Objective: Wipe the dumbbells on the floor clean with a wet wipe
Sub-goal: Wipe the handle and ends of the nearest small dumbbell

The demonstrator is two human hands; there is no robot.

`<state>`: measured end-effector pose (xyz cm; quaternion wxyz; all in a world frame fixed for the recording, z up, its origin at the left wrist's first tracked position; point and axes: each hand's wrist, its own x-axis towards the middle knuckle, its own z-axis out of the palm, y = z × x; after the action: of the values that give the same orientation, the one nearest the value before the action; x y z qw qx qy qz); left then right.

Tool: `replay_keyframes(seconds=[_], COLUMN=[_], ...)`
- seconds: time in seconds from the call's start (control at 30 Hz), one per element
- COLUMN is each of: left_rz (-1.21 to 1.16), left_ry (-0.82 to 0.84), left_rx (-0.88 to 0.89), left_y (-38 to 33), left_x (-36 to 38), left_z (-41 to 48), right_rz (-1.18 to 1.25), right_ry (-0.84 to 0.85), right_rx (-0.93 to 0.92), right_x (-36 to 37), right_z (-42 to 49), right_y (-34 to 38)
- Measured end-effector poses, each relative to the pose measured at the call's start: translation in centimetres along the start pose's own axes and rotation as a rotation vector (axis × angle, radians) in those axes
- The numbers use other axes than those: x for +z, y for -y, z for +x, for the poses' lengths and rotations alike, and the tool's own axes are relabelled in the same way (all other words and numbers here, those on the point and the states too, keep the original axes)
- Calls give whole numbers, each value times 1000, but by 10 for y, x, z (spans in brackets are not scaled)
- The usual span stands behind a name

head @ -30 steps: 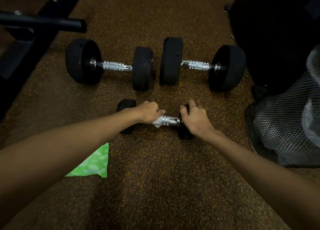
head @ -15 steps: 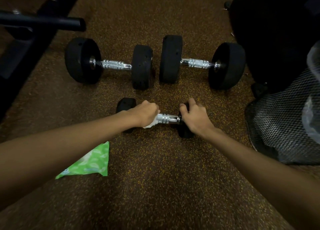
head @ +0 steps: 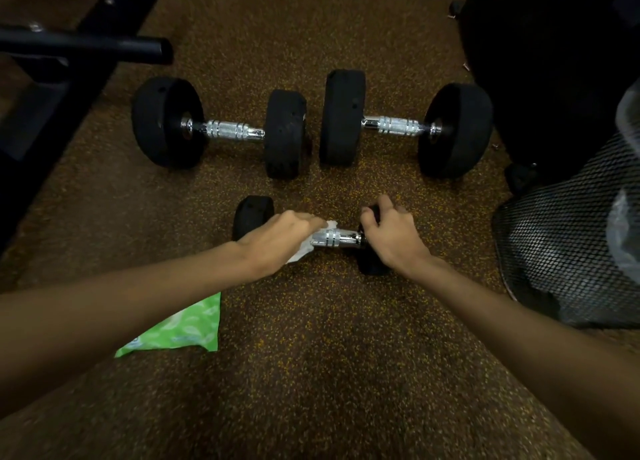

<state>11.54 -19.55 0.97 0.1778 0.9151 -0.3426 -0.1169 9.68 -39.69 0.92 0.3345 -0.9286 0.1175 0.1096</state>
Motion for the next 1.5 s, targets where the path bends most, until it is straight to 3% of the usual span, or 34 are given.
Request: replay_keyframes(seconds=[0.23, 0.47, 0.67, 0.8, 0.97, 1.5], left_rz=[-103, -324, -39, 308, 524, 720], left_ry=[270, 118, 37, 143, -28, 6], left_rx=[-316, -220, -23, 104, 382, 414], left_y=[-13, -3, -15, -22, -5, 12], left_x=[-4, 0, 14, 12, 9, 11], left_z=[42, 22, -7, -20, -30, -37], right_rz=[-1, 4, 7, 5, 18, 25], right_ry=[-25, -40, -35, -39, -29, -26], right_rx=[13, -13, -6, -5, -8, -8], right_x=[3, 4, 3, 3, 2, 6], right_z=[5, 2, 1, 1, 1, 10], right_y=[-2, -4, -2, -2, -2, -9])
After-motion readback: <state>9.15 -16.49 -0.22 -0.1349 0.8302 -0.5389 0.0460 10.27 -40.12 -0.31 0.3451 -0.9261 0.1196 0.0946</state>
